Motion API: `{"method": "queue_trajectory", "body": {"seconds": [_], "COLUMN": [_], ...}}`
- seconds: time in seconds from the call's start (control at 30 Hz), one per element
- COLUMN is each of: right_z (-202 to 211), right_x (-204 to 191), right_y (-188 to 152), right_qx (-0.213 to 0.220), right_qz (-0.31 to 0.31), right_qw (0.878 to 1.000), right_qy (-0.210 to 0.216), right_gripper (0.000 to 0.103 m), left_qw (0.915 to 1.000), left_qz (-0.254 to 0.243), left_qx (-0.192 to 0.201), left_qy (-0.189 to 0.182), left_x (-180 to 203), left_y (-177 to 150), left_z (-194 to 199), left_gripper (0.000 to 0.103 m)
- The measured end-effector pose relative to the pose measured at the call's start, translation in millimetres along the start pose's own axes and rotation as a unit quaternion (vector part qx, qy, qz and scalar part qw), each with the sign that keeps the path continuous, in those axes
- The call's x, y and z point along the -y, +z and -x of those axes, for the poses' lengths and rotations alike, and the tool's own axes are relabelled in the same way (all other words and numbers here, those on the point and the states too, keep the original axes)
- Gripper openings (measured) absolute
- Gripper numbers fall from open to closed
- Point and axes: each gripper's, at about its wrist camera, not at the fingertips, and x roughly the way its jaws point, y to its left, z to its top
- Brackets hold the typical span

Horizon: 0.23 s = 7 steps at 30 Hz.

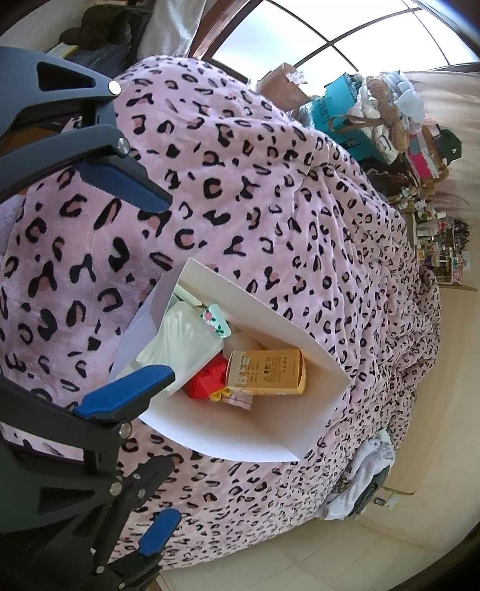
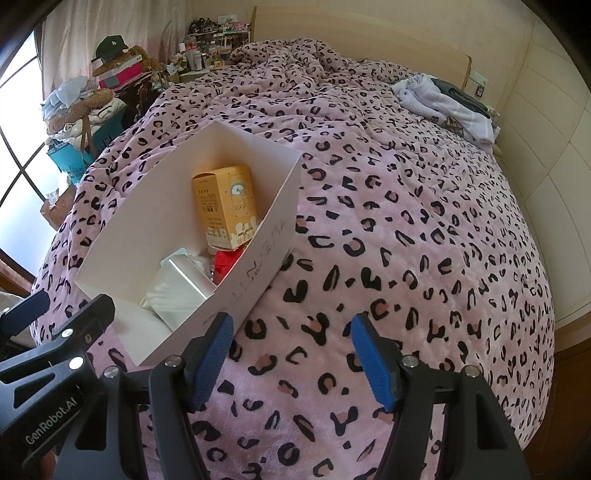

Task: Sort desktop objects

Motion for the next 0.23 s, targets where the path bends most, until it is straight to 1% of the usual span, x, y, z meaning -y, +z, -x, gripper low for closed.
{"method": "queue_trajectory", "body": {"seconds": [0.07,0.23], "right_z": [-0.3,-2.1], "right_x": [-0.1,-1.7], "right_y": [0.1,0.0], "right_qx": [0.0,-0.003], "right_qz": [0.001,0.005], "right_qw": [1.0,1.0], "right_qy": [-0.002,-0.004], "right_gripper": [0.068,0.068], "left_qw": [1.0,0.9997], "left_qz": [0.0,-0.01], "left_qx": [-0.001,0.006], "left_qy": [-0.003,0.022], "left_x": [-0.3,4.8], "left_y": [-0.2,-0.2], "left_z": [-1.5,-0.4], "left_gripper": [0.086,0.086]}}
